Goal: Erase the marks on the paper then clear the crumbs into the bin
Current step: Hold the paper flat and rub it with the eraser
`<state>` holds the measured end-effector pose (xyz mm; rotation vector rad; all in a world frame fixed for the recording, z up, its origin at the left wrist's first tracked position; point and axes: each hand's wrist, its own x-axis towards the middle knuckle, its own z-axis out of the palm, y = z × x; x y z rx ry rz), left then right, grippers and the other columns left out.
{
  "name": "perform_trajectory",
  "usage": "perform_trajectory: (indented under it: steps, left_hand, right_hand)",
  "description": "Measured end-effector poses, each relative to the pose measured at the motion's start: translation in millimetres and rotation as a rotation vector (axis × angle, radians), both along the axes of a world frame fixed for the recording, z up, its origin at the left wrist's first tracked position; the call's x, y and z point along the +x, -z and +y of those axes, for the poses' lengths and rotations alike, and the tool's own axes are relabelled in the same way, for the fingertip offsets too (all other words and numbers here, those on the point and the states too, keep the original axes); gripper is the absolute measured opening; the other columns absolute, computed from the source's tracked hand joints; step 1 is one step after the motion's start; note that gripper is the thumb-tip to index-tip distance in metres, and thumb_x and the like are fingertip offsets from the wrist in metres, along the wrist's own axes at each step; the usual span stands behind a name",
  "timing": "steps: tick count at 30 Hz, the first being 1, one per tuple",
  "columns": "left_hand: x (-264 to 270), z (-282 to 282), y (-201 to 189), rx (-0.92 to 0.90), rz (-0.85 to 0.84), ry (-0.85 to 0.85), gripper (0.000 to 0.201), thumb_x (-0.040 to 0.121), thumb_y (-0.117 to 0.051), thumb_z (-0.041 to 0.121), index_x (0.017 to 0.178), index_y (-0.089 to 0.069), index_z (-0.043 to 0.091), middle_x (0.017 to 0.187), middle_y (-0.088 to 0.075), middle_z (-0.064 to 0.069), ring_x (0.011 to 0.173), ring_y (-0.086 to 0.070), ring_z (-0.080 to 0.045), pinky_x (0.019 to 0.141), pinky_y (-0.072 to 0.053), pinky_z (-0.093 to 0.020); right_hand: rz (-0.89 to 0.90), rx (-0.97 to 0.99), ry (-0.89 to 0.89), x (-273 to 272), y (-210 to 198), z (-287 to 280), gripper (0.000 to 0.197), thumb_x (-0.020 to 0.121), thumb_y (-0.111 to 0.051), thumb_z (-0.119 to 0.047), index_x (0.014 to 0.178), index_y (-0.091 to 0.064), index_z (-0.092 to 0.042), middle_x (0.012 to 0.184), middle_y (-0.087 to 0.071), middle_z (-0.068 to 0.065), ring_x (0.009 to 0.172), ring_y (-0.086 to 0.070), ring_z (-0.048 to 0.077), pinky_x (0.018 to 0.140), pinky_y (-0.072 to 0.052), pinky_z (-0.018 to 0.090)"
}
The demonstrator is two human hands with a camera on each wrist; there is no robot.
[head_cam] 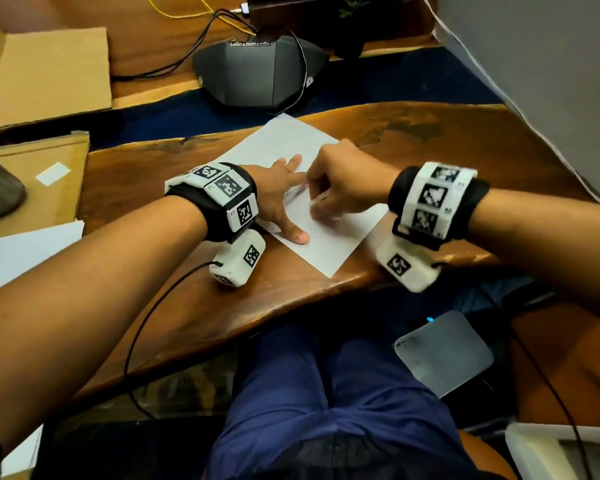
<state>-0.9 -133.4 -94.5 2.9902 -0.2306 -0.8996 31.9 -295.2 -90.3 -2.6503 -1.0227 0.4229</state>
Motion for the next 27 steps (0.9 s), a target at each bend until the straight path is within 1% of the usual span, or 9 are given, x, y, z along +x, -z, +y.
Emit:
perform_trajectory:
  steps: [4, 7, 9, 14, 18, 21, 23, 25, 27]
  left_hand:
    - [0.4, 1.1, 2.4, 0.008, -0.011, 0.011, 0.125, 0.064, -0.075, 0.067, 0.152, 0.012, 0.045, 0.162, 0.02, 0.007, 0.151, 0.009, -0.02, 0.118, -0.014, -0.052]
    - [-3.1, -0.1, -1.8, 0.007, -0.025, 0.02, 0.121, 0.066, -0.075, 0.066, 0.154, 0.005, 0.042, 0.163, 0.017, 0.004, 0.151, 0.003, -0.022, 0.118, -0.016, -0.049]
    - [-2.6, -0.1, -2.9, -0.001, -0.026, 0.018, 0.12, 0.068, -0.075, 0.065, 0.154, 0.006, 0.041, 0.163, 0.017, 0.003, 0.151, 0.002, -0.023, 0.118, -0.015, -0.049]
    - [0.7, 3.4, 4.3, -0.004, -0.022, 0.016, 0.127, 0.062, -0.074, 0.071, 0.152, 0.01, 0.045, 0.162, 0.02, 0.006, 0.151, 0.012, -0.02, 0.119, -0.009, -0.052]
    - [-0.7, 3.9, 2.8, -0.016, -0.027, 0.029, 0.121, 0.064, -0.074, 0.07, 0.153, 0.003, 0.044, 0.163, 0.017, 0.005, 0.151, 0.011, -0.022, 0.119, -0.01, -0.053]
    - [1.0, 3.9, 4.9, -0.014, -0.018, 0.021, 0.124, 0.062, -0.074, 0.071, 0.152, 0.008, 0.045, 0.162, 0.02, 0.007, 0.15, 0.014, -0.021, 0.119, -0.009, -0.055]
    - [-0.9, 3.7, 3.0, -0.007, -0.018, 0.012, 0.125, 0.062, -0.075, 0.07, 0.153, 0.009, 0.046, 0.163, 0.02, 0.007, 0.15, 0.013, -0.022, 0.118, -0.01, -0.055]
    - [-4.2, 1.6, -2.2, -0.01, -0.024, 0.016, 0.121, 0.066, -0.075, 0.067, 0.154, 0.003, 0.041, 0.164, 0.016, 0.003, 0.151, 0.008, -0.024, 0.118, -0.012, -0.053]
    - [-6.8, -1.6, -6.3, -0.016, -0.032, 0.016, 0.118, 0.07, -0.075, 0.063, 0.155, 0.002, 0.036, 0.164, 0.014, 0.0, 0.151, 0.003, -0.026, 0.119, -0.013, -0.049]
  right_hand:
    - [-0.057, 0.035, 0.182, 28.0, -6.7, -9.3, 0.016, 0.077, -0.084, -0.026, 0.078, -0.076, -0.012, 0.079, -0.073, 0.003, 0.069, -0.065, 0.012, 0.053, -0.047, 0.02]
    - [-0.052, -0.005, 0.044, -1.4, -0.1, 2.7, 0.008, 0.075, -0.081, -0.017, 0.074, -0.075, -0.013, 0.071, -0.071, 0.002, 0.063, -0.062, 0.011, 0.051, -0.047, 0.02]
    - [0.021, -0.017, -0.021, -11.1, -0.5, 4.9, 0.008, 0.075, -0.082, -0.021, 0.073, -0.076, -0.015, 0.069, -0.07, -0.002, 0.061, -0.062, 0.007, 0.052, -0.047, 0.02]
    - [-0.098, 0.022, 0.157, 20.6, -7.2, -3.7, 0.015, 0.076, -0.083, -0.023, 0.079, -0.077, -0.01, 0.08, -0.074, 0.006, 0.071, -0.066, 0.017, 0.061, -0.056, 0.03]
    - [-0.011, -0.019, -0.033, -13.8, -1.5, 10.3, 0.009, 0.075, -0.082, -0.024, 0.073, -0.075, -0.017, 0.069, -0.067, -0.004, 0.064, -0.061, 0.011, 0.058, -0.053, 0.026]
    - [-0.056, -0.012, 0.106, 13.5, -8.8, 2.6, 0.014, 0.075, -0.083, -0.025, 0.076, -0.076, -0.014, 0.077, -0.073, 0.002, 0.068, -0.063, 0.013, 0.054, -0.049, 0.022]
    - [-0.107, 0.006, 0.143, 18.2, -6.9, 1.8, 0.013, 0.076, -0.083, -0.022, 0.078, -0.076, -0.011, 0.079, -0.073, 0.005, 0.072, -0.065, 0.017, 0.055, -0.05, 0.024]
    - [-0.102, -0.028, 0.025, -1.6, -3.3, 9.3, 0.01, 0.076, -0.081, -0.018, 0.077, -0.075, -0.011, 0.074, -0.07, 0.002, 0.066, -0.063, 0.016, 0.055, -0.05, 0.025]
    - [-0.008, -0.049, -0.073, -17.1, -2.7, 12.3, 0.01, 0.077, -0.081, -0.021, 0.076, -0.073, -0.015, 0.068, -0.065, -0.004, 0.06, -0.058, 0.007, 0.053, -0.044, 0.02]
